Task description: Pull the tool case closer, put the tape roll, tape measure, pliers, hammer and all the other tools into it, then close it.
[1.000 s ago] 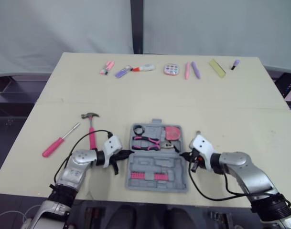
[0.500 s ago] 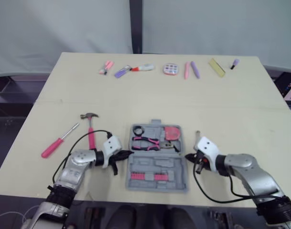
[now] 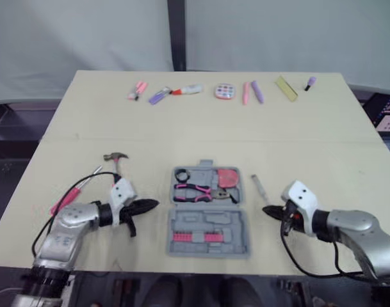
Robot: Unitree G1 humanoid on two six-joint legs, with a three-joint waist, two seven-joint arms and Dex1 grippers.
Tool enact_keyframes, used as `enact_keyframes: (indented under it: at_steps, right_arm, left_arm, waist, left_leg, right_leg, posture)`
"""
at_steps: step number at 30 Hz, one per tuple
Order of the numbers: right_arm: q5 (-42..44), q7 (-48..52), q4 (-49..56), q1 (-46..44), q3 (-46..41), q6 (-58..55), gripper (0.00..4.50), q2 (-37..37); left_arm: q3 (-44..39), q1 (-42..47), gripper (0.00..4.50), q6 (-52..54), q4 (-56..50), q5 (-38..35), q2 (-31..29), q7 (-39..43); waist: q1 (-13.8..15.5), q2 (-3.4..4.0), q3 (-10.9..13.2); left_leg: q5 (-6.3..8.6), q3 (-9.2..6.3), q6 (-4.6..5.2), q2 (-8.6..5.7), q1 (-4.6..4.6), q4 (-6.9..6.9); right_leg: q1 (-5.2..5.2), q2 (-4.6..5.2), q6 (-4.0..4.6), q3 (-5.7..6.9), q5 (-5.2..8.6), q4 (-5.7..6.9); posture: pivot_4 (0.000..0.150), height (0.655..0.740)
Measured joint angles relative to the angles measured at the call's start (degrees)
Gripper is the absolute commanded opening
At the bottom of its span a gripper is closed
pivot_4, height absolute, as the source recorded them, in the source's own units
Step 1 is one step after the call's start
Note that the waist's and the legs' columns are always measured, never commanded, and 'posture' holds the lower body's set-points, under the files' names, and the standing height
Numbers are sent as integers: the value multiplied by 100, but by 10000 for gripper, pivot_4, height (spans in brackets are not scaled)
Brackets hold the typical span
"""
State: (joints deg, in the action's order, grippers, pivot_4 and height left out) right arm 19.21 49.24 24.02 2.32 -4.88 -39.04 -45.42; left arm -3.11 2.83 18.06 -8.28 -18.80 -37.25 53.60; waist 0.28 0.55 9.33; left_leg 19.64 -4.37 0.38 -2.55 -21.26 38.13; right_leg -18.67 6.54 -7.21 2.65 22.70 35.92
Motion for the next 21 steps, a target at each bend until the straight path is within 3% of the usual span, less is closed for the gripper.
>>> enact_keyframes:
  at_steps: [2, 5, 9, 12, 21]
  right_arm:
    - [233, 17, 288, 361, -196, -139, 0, -31]
    - [568, 15, 618, 911, -508, -400, 12210, 14]
    - [890, 15, 973, 1556, -787, -503, 32071, 90]
    - [1086, 26, 1035, 1890, -926, -495, 44736, 131]
    - [783, 349, 772, 2429, -873, 473, 44736, 19]
  left_arm:
    - [-379, -680, 12756, 163, -652, -365, -27, 15]
    - [-1014, -1782, 26875, 280, -1398, -815, -29, 21]
    - [-1776, -2915, 45000, 69, -1825, -1016, 173, 9]
    - [-1972, -3362, 45000, -253, -1896, -1009, 498, -98]
    - [-1960, -4380, 45000, -1292, -1772, -652, 953, -53]
  waist:
    - [-4, 0, 0]
    - [-26, -3, 4]
    - [-6, -3, 4]
    - [42, -5, 5]
    - [111, -14, 10]
  left_leg:
    - [2, -2, 0, 2, -2, -7]
    - [6, 1, -3, 16, 1, -11]
    - [5, 12, -5, 24, 9, -8]
    - [6, 15, -4, 16, 9, -7]
    - [12, 29, 3, 19, 9, -10]
  right_leg:
    - [1, 6, 0, -14, 0, -8]
    - [9, 5, 1, -28, 1, -26]
    - [24, 1, 2, -26, 1, -50]
    - [26, 1, 2, -28, 1, -61]
    - [27, -12, 0, 8, 0, -93]
  posture:
    - [1500, 7400]
    - [1500, 7400]
    - [1500, 7400]
    - [1500, 7400]
    - [1500, 7400]
